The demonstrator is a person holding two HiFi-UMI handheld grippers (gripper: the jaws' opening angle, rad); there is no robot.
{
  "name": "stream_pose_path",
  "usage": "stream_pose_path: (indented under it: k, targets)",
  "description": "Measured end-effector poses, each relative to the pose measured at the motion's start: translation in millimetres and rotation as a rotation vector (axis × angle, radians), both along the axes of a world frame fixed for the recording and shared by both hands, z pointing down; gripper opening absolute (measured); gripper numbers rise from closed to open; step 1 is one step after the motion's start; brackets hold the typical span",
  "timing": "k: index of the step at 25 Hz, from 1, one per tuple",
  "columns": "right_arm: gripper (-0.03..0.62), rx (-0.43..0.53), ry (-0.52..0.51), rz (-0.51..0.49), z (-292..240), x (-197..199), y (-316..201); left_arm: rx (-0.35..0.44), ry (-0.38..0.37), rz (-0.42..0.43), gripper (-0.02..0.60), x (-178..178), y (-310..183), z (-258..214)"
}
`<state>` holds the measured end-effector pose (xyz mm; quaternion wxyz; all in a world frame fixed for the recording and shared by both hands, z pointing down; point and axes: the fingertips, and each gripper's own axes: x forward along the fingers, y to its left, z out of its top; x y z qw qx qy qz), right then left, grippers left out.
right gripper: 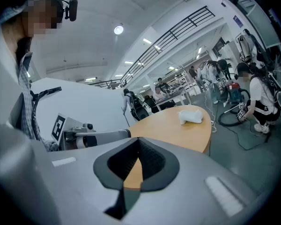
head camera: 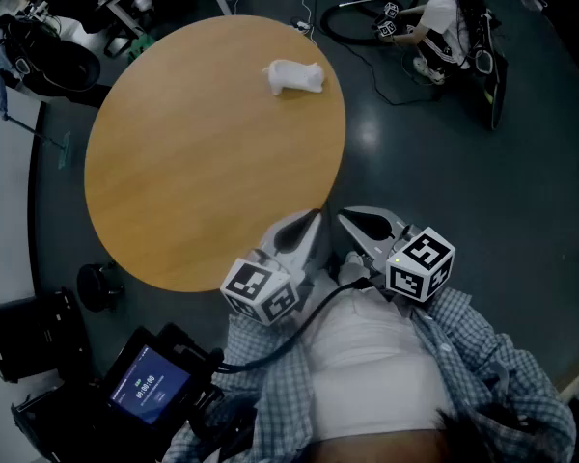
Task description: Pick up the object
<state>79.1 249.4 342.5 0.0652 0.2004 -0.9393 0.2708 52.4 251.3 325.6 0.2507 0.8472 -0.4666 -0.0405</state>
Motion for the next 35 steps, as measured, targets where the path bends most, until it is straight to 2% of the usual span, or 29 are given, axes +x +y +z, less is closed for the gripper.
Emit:
stream_pose_path:
  k: [21,25,31,35]
  targets:
    - [0.006,0.048,0.033,0.032,1,5,-3,0.004,0.001,0.005,0.003,-2,2,4]
    - [0.006,0.044,0.031,0.057,-1,4,-3,0.01,0.006,0.003,0.002,-11,6,2]
    - [0.005,0.109,0.064,0.037,-6,-15,13,0.021,0.015,0.001,0.002,-32,14,1]
    - [0.006,0.119,0.077,0.035,-4,-22,21,0.019,0.031,0.004,0.002,-37,21,5]
